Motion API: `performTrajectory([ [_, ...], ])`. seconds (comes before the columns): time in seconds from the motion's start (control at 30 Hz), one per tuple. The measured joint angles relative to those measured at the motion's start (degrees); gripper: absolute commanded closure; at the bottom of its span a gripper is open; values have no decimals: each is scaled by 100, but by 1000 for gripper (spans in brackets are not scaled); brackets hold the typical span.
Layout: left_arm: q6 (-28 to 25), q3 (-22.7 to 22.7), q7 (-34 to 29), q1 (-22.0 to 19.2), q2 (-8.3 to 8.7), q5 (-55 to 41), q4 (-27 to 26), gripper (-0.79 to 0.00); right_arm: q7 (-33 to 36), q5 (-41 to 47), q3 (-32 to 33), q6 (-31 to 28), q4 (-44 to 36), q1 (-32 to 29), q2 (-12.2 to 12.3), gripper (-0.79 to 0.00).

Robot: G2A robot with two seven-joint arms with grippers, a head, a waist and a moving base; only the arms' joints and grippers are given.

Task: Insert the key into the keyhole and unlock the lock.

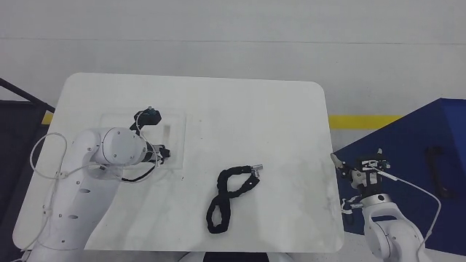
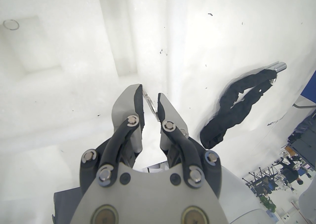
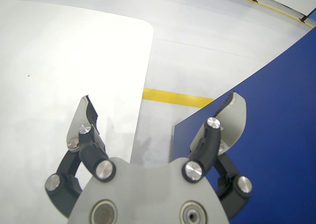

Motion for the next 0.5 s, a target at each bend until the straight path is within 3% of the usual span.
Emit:
performTrajectory([
  [0.17, 14, -2, 14, 15, 13, 50, 21, -46, 0, 0, 0, 0, 0, 0, 0, -785],
  [0.37, 30, -9, 30, 9, 24, 47, 66, -77, 0, 0, 0, 0, 0, 0, 0, -785],
  [0.5, 37, -15, 37, 0, 30, 49, 100, 0, 0, 0, 0, 0, 0, 0, 0, -785],
])
